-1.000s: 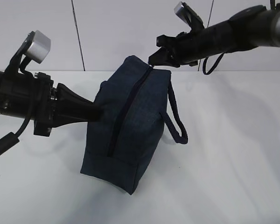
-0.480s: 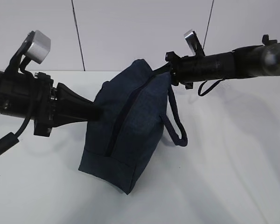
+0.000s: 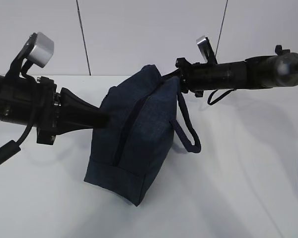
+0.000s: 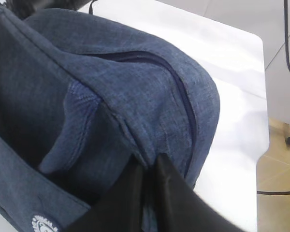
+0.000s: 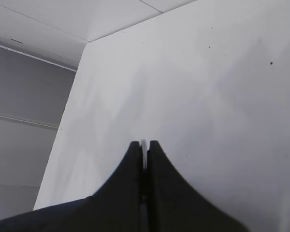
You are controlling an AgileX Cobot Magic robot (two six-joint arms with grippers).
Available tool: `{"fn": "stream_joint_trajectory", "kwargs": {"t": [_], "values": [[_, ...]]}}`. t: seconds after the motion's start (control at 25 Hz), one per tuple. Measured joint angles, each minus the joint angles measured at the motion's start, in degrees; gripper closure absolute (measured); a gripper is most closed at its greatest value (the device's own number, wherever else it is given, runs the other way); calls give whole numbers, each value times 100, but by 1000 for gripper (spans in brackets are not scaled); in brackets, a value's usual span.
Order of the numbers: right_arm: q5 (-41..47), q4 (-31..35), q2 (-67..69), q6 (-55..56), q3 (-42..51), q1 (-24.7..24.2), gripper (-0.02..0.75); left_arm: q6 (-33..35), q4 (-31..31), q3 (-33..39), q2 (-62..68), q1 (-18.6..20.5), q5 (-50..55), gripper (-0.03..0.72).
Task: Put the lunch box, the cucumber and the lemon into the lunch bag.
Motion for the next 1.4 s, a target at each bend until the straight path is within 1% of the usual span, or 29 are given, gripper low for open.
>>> {"fn": "stream_joint_trajectory", "kwargs": {"t": [0.4, 0.88, 1.4], "values": [[60, 45, 108, -10, -13, 0, 717, -1, 0, 0, 0, 0, -4, 676], [60, -370, 108, 238, -13, 0, 717, 3, -11, 0, 0, 0, -4, 676], [934, -468, 116, 695, -13, 0, 717, 25, 0, 0, 0, 0, 28, 676]]}}
